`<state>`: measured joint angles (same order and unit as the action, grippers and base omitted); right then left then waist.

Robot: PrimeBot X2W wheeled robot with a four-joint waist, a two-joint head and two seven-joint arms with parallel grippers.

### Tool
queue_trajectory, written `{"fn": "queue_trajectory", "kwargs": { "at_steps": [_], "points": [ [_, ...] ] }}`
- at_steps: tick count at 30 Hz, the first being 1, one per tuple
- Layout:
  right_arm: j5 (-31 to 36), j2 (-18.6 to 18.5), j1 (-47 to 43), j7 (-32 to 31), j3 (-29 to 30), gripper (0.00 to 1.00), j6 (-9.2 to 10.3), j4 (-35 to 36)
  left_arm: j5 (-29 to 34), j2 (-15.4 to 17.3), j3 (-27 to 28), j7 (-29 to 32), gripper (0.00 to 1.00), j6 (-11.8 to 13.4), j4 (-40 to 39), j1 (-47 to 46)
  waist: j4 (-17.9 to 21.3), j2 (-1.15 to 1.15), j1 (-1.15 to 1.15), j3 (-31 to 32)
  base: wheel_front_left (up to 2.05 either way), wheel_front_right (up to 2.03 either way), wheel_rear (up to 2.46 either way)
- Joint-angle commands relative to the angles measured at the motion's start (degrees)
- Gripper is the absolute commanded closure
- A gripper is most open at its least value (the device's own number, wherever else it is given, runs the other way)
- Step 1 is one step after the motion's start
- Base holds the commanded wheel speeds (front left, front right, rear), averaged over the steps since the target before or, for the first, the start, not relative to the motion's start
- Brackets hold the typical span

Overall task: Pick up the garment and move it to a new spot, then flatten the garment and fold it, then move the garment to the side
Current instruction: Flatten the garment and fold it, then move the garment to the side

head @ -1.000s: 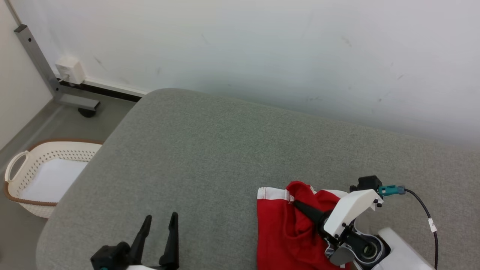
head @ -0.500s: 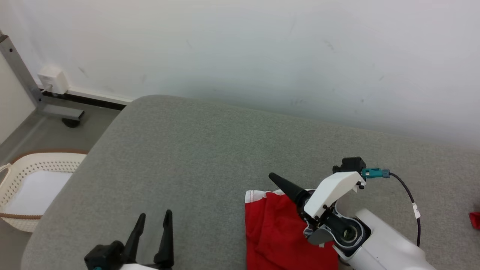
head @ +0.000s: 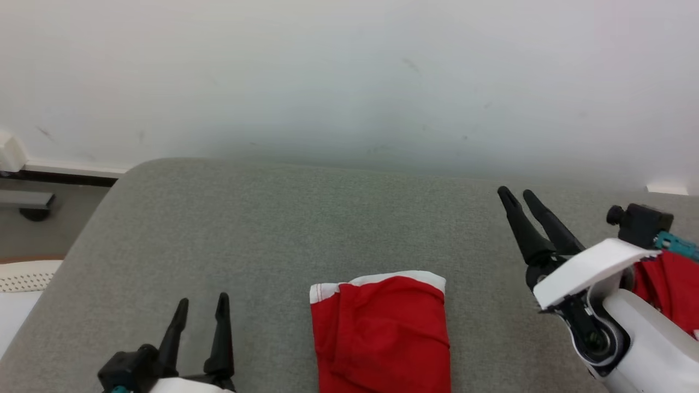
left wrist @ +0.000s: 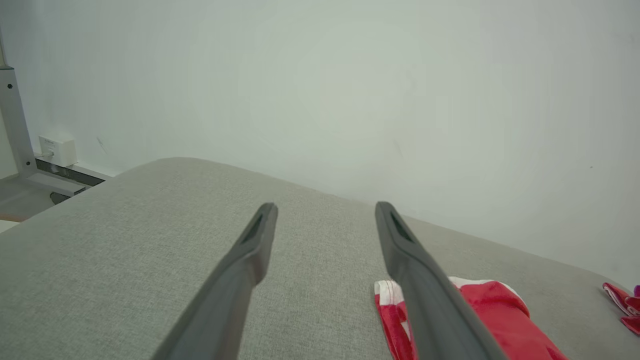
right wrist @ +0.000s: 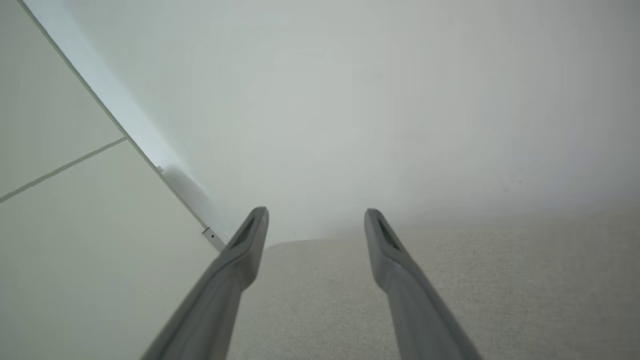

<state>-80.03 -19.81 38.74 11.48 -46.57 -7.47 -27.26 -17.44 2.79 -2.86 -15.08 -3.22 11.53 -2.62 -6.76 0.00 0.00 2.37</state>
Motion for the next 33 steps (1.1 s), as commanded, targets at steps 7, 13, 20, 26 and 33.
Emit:
{"fn": "queue_trajectory", "kwargs": {
  "at_steps": [7, 13, 20, 26, 33],
  "points": [
    [16.5, -3.8, -7.8, 3.7, 10.1, 0.00, -0.01, 4.2, 2.4, 0.2, 2.1, -0.1, 0.00, -0.3, -1.1, -0.5, 3.9, 0.00, 0.00, -0.6, 0.00, 0.00, 0.00],
    [35.5, 3.7, -20.6, 3.7, 27.7, 0.00, -0.01, 11.0, 5.0, 0.2, 2.4, -0.1, 0.00, -0.1, -0.8, -0.8, 5.3, 0.00, 0.00, -0.7, 0.00, 0.00, 0.00],
    [52.6, 11.9, -32.3, 3.7, 36.2, 0.00, 0.00, 16.1, 5.3, 0.2, 2.5, -0.1, 0.00, 0.6, -0.6, -0.5, 5.5, 0.00, 0.00, -0.5, 0.00, 0.00, 0.00],
    [57.6, 15.0, -36.0, 3.7, 37.8, 0.00, -0.01, 16.7, 4.7, 0.2, 2.4, -0.1, 0.00, 0.4, -0.4, 0.3, 5.5, 0.00, 0.00, -0.6, 0.00, 0.00, 0.00],
    [57.9, 15.4, -34.0, 3.7, 36.0, 0.00, -0.01, 14.1, 3.6, 0.2, 1.4, -0.1, 0.00, 0.2, -0.3, -0.2, 4.8, 0.00, 0.00, -0.9, 0.00, 0.00, 0.00]
  ]
}}
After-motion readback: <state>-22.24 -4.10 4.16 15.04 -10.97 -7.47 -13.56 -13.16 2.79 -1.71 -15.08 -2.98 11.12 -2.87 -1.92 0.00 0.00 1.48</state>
